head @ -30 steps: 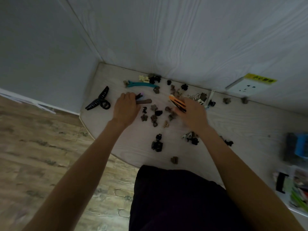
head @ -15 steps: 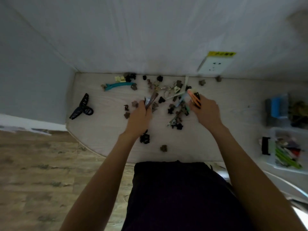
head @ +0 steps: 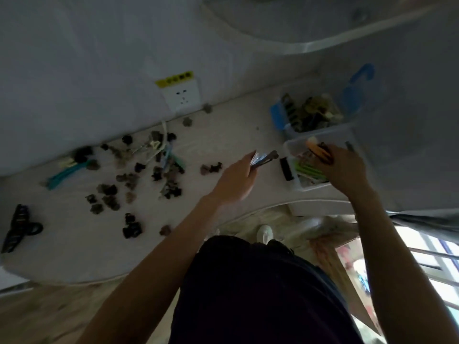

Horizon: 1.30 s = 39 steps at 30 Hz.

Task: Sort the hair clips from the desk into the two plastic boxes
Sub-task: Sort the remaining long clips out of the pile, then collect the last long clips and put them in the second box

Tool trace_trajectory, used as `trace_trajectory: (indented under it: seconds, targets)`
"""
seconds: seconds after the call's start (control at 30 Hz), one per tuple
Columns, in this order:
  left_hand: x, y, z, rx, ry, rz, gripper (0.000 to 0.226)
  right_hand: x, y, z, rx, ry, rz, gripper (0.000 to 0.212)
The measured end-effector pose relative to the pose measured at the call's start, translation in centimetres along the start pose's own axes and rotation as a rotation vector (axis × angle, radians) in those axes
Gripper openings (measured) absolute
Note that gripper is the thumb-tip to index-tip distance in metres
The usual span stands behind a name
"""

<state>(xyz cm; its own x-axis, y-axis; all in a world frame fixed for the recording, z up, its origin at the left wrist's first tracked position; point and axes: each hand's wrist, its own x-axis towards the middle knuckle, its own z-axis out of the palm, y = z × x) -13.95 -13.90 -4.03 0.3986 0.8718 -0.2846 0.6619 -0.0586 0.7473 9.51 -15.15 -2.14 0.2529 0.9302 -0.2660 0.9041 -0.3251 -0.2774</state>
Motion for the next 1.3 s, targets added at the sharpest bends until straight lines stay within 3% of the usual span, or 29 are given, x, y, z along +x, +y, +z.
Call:
trace_trajectory:
  seconds: [0.17, 0.33, 0.53, 0.63, 0.77, 0.87, 0.97, 1.1, 1.17, 1.3]
  targets:
    - [1.7, 3.7, 2.9, 0.03, 0.095, -0.005, 0.043, 2.9, 2.7, 0.6, -0.215, -0.141, -0.263, 0.042]
    - [3.4, 6.0, 4.8, 0.142, 0.128, 0.013, 0.042, 3.5, 5.1, 0.8, -0.1, -0.215, -0.378, 0.052]
    - [6.3, 9.6, 8.1, 0.479, 0.073, 0.117, 0.049, 1.9, 9.4, 0.5, 0.068, 0.028, -0.407, 0.035]
    - [7.7, 10.5, 9.8, 0.478, -0.042, 0.128, 0.057, 1.3, 10.8, 0.7, 0.108, 0.163, -0.435, 0.028]
    - [7.2, 10.7, 10.6, 0.399, -0.211, 0.135, 0.068, 1.2, 11.2, 1.1, 0.046, 0.211, -0.519, 0.028]
    - [5.7, 9.1, 10.0, 0.323, -0.014, 0.18, 0.061, 1.2, 10.1, 1.1, 0.077, 0.145, -0.598, 0.031]
    - [4.3, 6.4, 9.4, 0.465, 0.188, 0.209, 0.045, 1.6, 8.5, 1.6, 0.114, -0.07, -0.656, 0.036]
    - [2.8, 4.3, 8.9, 0.406, 0.211, 0.148, 0.048, 2.3, 7.2, 3.0, 0.037, -0.298, -0.621, 0.042]
    - [2.0, 3.8, 8.6, 0.327, 0.232, 0.169, 0.048, 2.3, 6.7, 3.2, -0.016, -0.288, -0.605, 0.054]
    - [0.2, 1.7, 7.3, 0.202, 0.388, 0.109, 0.036, 0.9, 4.2, 2.9, -0.047, -0.061, -0.592, 0.031]
